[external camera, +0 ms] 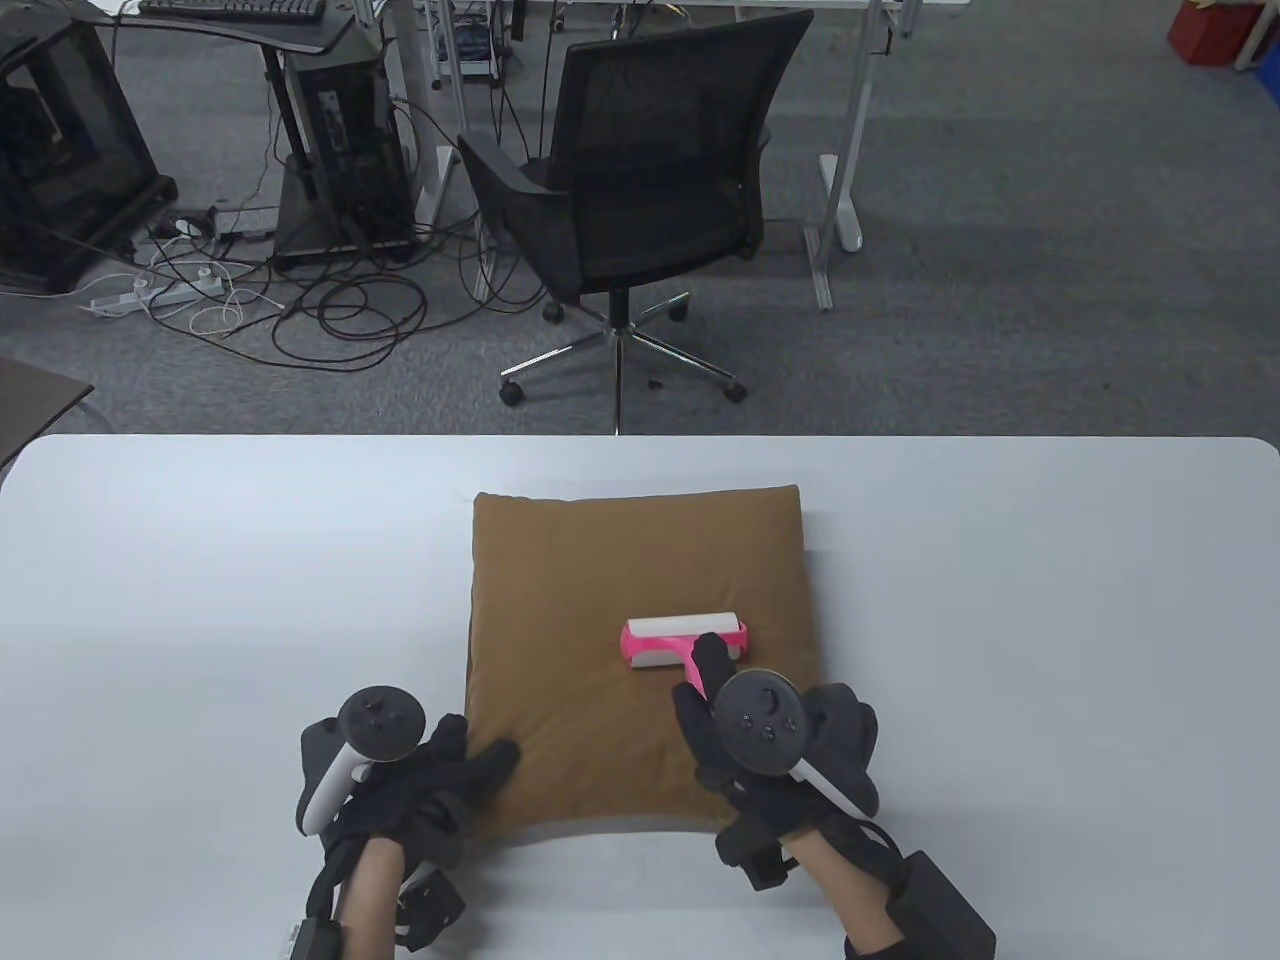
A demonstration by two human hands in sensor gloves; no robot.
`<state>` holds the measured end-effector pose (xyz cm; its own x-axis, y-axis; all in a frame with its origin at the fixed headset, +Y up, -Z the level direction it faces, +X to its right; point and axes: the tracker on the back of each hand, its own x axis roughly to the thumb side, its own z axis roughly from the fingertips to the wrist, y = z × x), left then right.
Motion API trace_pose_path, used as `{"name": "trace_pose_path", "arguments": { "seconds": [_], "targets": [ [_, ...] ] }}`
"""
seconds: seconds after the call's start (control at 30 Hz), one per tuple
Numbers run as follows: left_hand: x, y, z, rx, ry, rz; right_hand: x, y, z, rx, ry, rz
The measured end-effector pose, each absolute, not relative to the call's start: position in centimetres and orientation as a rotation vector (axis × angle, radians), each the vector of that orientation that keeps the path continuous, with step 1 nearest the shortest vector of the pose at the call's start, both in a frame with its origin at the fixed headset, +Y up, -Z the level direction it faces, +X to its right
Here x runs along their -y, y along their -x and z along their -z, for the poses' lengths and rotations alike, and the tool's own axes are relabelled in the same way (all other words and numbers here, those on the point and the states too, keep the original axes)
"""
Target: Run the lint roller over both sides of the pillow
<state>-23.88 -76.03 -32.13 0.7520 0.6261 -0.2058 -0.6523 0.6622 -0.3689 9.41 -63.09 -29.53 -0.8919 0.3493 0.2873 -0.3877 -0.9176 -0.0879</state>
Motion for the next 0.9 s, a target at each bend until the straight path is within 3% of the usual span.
{"name": "trace_pose_path", "arguments": {
  "seconds": [0.33, 0.47, 0.63, 0.67, 0.8, 0.9],
  "targets": [
    [75.3, 23.7, 31.3, -0.091, 0.370, -0.702, 63.0, -11.8, 24.7, 0.204, -0.430, -2.661],
    [71.4, 22.2, 30.0, -0.047, 0.100, -0.578, 62.1, -13.3, 25.0, 0.457, -0.295, -2.577],
    [66.9, 17.9, 27.1, 0.197, -0.335, -0.588, 62.0, -12.1, 27.0, 0.448, -0.297, -2.381],
    [66.7, 17.1, 26.8, 0.240, -0.360, -0.602, 62.1, -11.6, 27.2, 0.436, -0.322, -2.362],
    [67.2, 14.4, 26.5, 0.392, -0.164, -0.793, 63.1, -8.7, 28.1, 0.314, -0.460, -2.258],
    [68.4, 14.7, 26.9, 0.393, -0.038, -1.046, 63.7, -6.4, 28.1, 0.240, -0.566, -2.237]
  ]
}}
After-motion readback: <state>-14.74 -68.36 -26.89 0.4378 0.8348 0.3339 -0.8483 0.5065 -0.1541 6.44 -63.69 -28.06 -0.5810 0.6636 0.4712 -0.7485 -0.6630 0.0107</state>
